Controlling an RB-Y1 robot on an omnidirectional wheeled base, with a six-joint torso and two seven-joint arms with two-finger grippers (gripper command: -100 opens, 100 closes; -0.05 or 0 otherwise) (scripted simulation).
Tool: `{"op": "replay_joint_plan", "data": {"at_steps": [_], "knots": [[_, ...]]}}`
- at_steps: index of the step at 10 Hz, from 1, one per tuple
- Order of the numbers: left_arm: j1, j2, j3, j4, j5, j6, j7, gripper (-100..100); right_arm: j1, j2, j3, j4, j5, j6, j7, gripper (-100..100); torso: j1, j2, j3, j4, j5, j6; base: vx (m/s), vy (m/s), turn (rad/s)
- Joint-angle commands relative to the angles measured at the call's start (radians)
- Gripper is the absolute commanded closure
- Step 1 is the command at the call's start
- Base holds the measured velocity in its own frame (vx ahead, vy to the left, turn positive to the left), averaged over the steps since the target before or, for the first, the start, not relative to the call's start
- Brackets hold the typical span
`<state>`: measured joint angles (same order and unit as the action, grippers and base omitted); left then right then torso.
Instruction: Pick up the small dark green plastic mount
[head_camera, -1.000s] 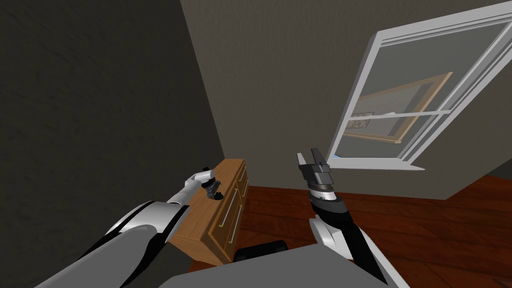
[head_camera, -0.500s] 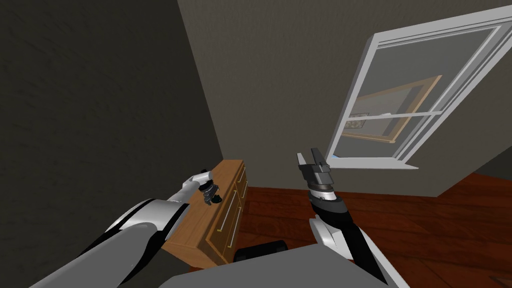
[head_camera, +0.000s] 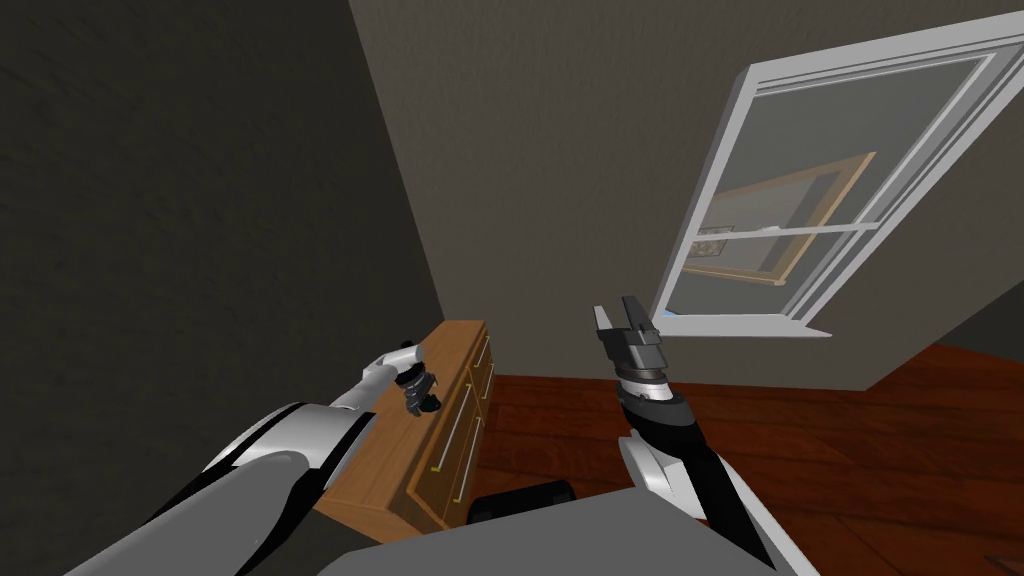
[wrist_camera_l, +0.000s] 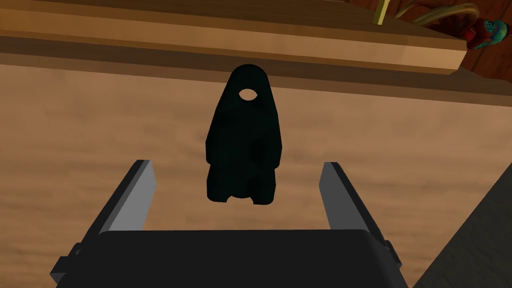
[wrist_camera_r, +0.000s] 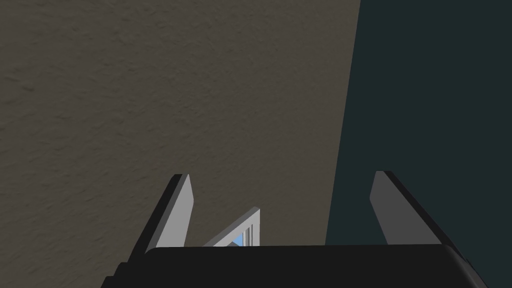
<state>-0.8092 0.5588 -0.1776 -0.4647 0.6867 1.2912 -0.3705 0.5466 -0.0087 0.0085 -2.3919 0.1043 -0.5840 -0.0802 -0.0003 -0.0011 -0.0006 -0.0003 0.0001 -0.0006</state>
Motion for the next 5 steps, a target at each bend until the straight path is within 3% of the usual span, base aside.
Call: {"op": "replay_joint_plan", "data": {"at_steps": [1, 4, 5], "knots": [[0.017, -0.017, 0.005, 0.007, -0.010, -0.028, 0.004, -100, 0.000, 0.000, 0.000, 0.000, 0.000, 0.000, 0.000, 0, 0.000, 0.000, 0.000, 0.000, 0.000, 0.000, 0.012, 0.014, -0.025], [0.026, -0.027, 0.008, 0.010, -0.016, -0.039, 0.007, -100, 0.000, 0.000, 0.000, 0.000, 0.000, 0.000, 0.000, 0, 0.002, 0.000, 0.000, 0.000, 0.000, 0.000, 0.017, 0.023, -0.012], [0.025, -0.027, 0.008, 0.014, -0.016, -0.044, 0.005, 100, 0.000, 0.000, 0.000, 0.000, 0.000, 0.000, 0.000, 0, 0.001, 0.000, 0.000, 0.000, 0.000, 0.000, 0.000, 0.000, 0.000]]}}
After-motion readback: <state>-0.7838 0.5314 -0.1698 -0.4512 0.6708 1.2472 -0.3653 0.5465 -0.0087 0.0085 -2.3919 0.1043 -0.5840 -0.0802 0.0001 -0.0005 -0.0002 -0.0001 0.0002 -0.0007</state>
